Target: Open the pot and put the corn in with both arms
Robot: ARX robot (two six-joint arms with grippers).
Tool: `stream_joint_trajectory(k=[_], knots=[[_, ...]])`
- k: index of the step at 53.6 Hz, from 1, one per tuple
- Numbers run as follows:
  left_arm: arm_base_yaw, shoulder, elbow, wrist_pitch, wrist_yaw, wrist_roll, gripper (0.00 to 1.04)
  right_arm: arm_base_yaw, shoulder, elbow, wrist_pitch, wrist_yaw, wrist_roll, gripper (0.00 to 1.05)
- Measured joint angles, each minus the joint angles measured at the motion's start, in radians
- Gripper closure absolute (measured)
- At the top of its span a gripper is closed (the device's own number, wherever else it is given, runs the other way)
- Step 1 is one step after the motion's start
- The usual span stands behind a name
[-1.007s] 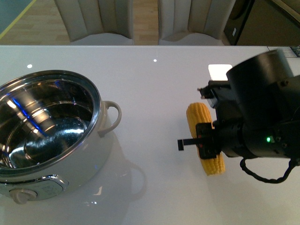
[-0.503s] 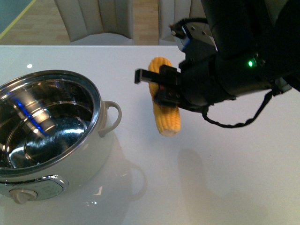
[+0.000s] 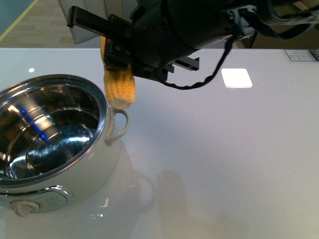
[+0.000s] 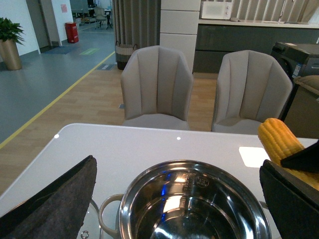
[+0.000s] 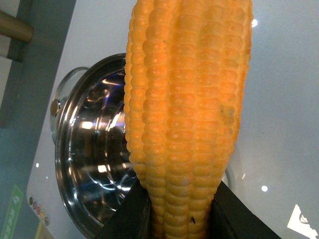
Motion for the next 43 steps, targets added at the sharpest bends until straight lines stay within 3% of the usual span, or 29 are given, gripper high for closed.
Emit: stream_joint_trajectory(k=[43], knots=[[0.0,0.0,0.0,0.0,0.0,0.0,0.07,0.113,0.266,0.323,-0.1,-0.039,0.142,0.89]])
